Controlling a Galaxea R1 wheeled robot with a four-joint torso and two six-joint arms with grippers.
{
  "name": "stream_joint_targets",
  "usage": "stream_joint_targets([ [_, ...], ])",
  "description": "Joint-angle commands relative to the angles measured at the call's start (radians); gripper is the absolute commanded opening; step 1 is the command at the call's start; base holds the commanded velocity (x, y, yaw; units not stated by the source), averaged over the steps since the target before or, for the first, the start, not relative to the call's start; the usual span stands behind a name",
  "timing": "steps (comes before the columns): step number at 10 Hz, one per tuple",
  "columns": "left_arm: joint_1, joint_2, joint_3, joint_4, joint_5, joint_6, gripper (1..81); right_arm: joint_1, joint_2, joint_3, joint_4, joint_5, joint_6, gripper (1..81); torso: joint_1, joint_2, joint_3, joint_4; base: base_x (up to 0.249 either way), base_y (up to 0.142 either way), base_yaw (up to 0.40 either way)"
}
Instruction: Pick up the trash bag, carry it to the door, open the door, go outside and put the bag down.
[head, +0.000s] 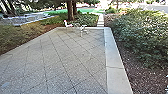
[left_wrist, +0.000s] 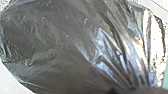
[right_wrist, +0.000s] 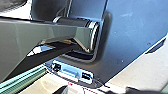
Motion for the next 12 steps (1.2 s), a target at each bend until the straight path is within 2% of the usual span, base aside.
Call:
stream_joint_targets([
  [1, -0.178, -0.104, -0.015, -0.143, 0.145, 0.001, 1.0, 0.017, 0.042, 0.027, -0.017, -0.067, -0.016, 81.1, 0.0, 0.0, 0.0, 0.092, 0.0, 0.0, 0.0],
  [2, -0.215, -0.131, -0.015, -0.176, 0.18, 0.001, 1.0, 0.017, 0.042, 0.028, -0.017, -0.067, -0.016, 81.1, 0.0, 0.0, 0.002, 0.101, 0.0, 0.0, 0.0],
  [3, -0.249, -0.146, -0.02, -0.192, 0.199, 0.001, 1.0, 0.016, 0.042, 0.028, -0.017, -0.067, -0.016, 81.1, 0.0, 0.0, -0.038, 0.111, 0.0, 0.0, 0.0],
  [4, -0.277, -0.152, -0.024, -0.197, 0.2, -0.001, 1.0, 0.016, 0.042, 0.028, -0.016, -0.066, -0.016, 81.1, 0.0, 0.0, -0.072, 0.104, 0.0, 0.0, 0.0],
  [5, -0.306, -0.155, -0.038, -0.196, 0.202, -0.001, 1.0, 0.014, 0.042, 0.027, -0.014, -0.066, -0.014, 81.1, 0.0, 0.0, -0.087, 0.134, 0.0, 0.0, 0.0],
  [7, -0.367, -0.15, -0.064, -0.183, 0.24, -0.001, 1.0, 0.008, 0.042, 0.025, -0.013, -0.066, -0.014, 81.1, 0.0, 0.0, -0.134, 0.171, 0.0, 0.0, 0.0],
  [8, -0.395, -0.146, -0.081, -0.182, 0.266, -0.002, 1.0, 0.008, 0.042, 0.025, -0.01, -0.066, -0.014, 81.1, 0.0, 0.001, -0.087, 0.133, 0.0, 0.0, 0.0],
  [9, -0.429, -0.135, -0.107, -0.177, 0.283, -0.002, 1.0, 0.008, 0.042, 0.025, -0.008, -0.066, -0.014, 81.1, 0.001, 0.001, -0.119, 0.155, 0.0, 0.0, 0.0],
  [10, -0.462, -0.121, -0.132, -0.169, 0.305, -0.002, 1.0, 0.008, 0.042, 0.025, -0.007, -0.066, -0.014, 81.1, 0.001, 0.001, -0.137, 0.168, 0.0, 0.0, 0.0],
  [12, -0.536, -0.094, -0.182, -0.153, 0.392, -0.002, 1.0, 0.008, 0.042, 0.025, -0.007, -0.066, -0.013, 81.1, 0.001, 0.001, -0.148, 0.171, 0.0, 0.0, 0.0],
])
